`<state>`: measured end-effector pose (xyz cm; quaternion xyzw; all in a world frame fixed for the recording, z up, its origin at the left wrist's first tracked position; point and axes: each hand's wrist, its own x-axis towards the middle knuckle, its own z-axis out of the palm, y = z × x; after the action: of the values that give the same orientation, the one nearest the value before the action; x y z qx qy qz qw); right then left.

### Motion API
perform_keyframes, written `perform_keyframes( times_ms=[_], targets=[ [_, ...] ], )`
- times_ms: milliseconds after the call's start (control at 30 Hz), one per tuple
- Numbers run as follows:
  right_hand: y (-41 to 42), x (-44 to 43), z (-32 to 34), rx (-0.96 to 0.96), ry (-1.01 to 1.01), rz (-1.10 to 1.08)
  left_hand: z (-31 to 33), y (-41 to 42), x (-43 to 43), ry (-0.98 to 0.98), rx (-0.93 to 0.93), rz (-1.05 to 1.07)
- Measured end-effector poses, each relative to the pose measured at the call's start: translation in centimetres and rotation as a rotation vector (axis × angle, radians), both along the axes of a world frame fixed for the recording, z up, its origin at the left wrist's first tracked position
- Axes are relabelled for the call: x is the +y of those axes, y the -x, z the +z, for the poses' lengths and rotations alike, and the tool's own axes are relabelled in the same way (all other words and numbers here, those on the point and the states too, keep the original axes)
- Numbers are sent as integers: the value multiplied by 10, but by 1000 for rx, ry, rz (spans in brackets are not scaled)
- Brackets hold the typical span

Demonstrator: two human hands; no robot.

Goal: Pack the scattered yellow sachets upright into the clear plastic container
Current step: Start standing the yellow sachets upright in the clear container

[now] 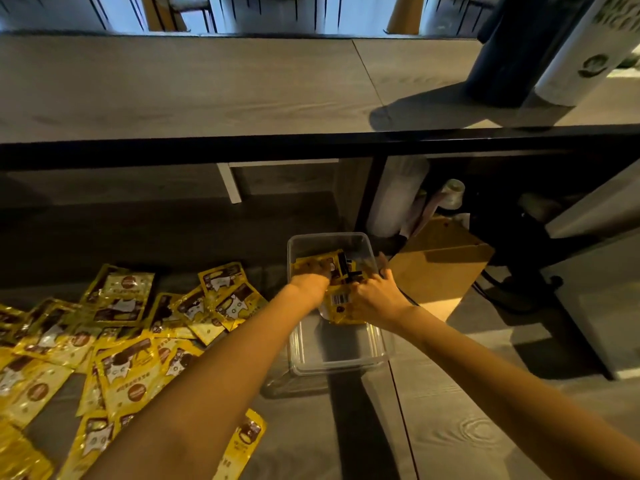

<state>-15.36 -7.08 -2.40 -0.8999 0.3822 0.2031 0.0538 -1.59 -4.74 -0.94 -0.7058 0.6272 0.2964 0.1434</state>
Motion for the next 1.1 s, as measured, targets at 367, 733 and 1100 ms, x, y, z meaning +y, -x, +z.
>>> perform_keyframes(
  times_ms=[367, 733, 1100],
  targets=[
    [-1, 9, 5, 110, 97, 125, 26, -11, 8, 271, 245, 347],
    [10, 17, 34, -561, 121, -324, 28, -34, 30, 593, 492, 755],
    [19, 12, 44, -967, -27, -772, 48, -21, 50, 464, 504, 358]
  ],
)
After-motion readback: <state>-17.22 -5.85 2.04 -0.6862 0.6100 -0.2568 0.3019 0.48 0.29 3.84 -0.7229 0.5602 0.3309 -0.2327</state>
